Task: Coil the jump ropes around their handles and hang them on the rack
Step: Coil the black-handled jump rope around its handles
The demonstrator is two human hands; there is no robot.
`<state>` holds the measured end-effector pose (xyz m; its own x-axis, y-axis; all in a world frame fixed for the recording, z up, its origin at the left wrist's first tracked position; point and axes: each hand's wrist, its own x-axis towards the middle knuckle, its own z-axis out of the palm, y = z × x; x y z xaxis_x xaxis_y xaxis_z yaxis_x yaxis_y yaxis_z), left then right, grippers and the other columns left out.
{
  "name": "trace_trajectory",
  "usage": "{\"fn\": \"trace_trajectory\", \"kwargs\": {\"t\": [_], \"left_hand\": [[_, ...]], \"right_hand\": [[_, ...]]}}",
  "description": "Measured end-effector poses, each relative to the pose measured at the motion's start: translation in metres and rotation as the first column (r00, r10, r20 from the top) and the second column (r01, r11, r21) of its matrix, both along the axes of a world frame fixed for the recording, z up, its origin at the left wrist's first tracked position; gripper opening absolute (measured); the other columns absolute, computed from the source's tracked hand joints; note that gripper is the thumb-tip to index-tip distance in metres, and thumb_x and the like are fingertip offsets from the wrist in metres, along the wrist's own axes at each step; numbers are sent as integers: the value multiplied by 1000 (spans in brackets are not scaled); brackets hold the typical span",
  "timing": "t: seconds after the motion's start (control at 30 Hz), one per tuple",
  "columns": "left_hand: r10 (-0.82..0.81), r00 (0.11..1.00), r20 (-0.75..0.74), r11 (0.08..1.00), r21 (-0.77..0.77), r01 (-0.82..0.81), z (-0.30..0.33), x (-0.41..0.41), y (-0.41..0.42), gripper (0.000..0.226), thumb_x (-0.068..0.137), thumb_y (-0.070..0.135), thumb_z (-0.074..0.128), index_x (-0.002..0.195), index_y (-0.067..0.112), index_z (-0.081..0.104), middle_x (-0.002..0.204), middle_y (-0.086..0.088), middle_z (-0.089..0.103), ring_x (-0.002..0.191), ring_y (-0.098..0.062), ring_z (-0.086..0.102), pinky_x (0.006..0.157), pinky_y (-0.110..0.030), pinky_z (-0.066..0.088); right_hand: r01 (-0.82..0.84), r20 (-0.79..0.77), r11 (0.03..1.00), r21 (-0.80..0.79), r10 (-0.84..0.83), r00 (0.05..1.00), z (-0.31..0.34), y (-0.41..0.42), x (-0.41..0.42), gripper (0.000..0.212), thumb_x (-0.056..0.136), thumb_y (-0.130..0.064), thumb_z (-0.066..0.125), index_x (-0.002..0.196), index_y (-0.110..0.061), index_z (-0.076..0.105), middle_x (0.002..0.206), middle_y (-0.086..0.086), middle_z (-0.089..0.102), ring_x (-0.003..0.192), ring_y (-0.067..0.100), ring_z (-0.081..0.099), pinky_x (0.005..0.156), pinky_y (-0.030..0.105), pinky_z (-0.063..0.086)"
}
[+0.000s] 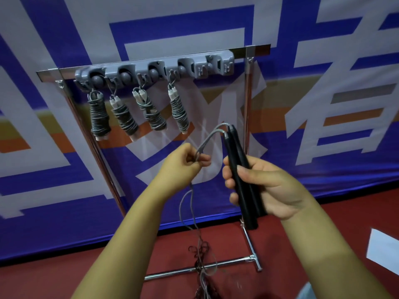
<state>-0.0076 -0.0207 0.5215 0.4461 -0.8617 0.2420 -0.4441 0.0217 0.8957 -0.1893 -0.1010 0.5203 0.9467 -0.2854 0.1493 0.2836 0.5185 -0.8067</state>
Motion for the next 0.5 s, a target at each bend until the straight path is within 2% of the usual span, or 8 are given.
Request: {"fn": "trace_trajectory", "kwargs": {"t": [0.03, 0.1, 0.13, 0.2, 0.27, 0.33, 0.4, 0.5], "left_hand": [[-114, 992, -51, 993, -23, 113, 4, -1, 1, 19, 86, -12, 55, 88, 7, 52, 87, 1, 71, 81, -6, 69, 77, -27, 54], [-319, 918, -237, 943, -174, 283, 14, -5, 5, 16, 85, -5, 56, 98, 5, 56, 75, 1, 68, 68, -10, 66, 67, -21, 51], [-355, 886, -299, 926, -243, 289, 20, -7, 7, 17, 84, 1, 55, 100, 5, 59, 70, -2, 66, 61, -13, 62, 61, -21, 50], [-311, 895, -320, 937, -262, 232, 30, -6, 10, 15, 83, 7, 57, 97, 3, 61, 61, -5, 62, 48, -14, 53, 52, -20, 47], [-227, 944, -240, 966, -181, 186, 38, -7, 12, 7, 87, 7, 60, 91, 2, 61, 57, -7, 61, 41, -13, 46, 46, -19, 46], [-181, 967, -181, 981, -105, 164, 46, -13, 14, 8, 92, 4, 52, 88, 0, 58, 55, -8, 60, 36, -13, 43, 44, -22, 47], [-173, 974, -146, 984, -57, 167, 51, -20, 14, 7, 94, 1, 50, 88, -1, 54, 54, -10, 60, 34, -14, 46, 43, -25, 47], [-224, 964, -144, 974, 1, 226, 56, -33, 11, 6, 93, -2, 49, 88, 1, 50, 53, -12, 61, 33, -17, 49, 41, -25, 47]], "right_hand": [[-97, 31, 995, 29, 96, 995, -2, 0, 2, 29, 68, -12, 81, 95, -11, 72, 84, 6, 68, 73, 13, 66, 59, 28, 55], [-231, 66, 971, 57, 227, 972, -7, -1, 9, 30, 72, -15, 80, 100, -10, 72, 85, 3, 67, 73, 11, 65, 61, 26, 55], [-261, 67, 963, 67, 256, 964, -10, -2, 12, 30, 72, -15, 80, 101, -10, 72, 85, 3, 68, 74, 10, 65, 61, 26, 55], [-233, 40, 969, 87, 230, 972, -17, -4, 18, 34, 68, -17, 84, 99, -10, 73, 85, 3, 69, 75, 12, 67, 63, 27, 56], [-114, -47, 993, 6, 114, 992, -22, -6, 20, 42, 66, -15, 85, 104, -8, 70, 93, 8, 71, 87, 20, 70, 71, 33, 58], [49, -161, 961, -274, -96, 982, -25, -6, 23, 45, 75, -11, 76, 117, -10, 60, 109, 8, 70, 105, 24, 66, 86, 35, 55], [216, -185, 786, -579, -384, 904, -23, -1, 28, 42, 83, -12, 71, 121, -20, 56, 117, 0, 67, 114, 15, 61, 98, 32, 48], [419, -22, 536, -733, -634, 773, -19, 10, 35, 40, 84, -23, 70, 113, -42, 50, 120, -14, 60, 117, 2, 53, 97, 26, 43]]}}
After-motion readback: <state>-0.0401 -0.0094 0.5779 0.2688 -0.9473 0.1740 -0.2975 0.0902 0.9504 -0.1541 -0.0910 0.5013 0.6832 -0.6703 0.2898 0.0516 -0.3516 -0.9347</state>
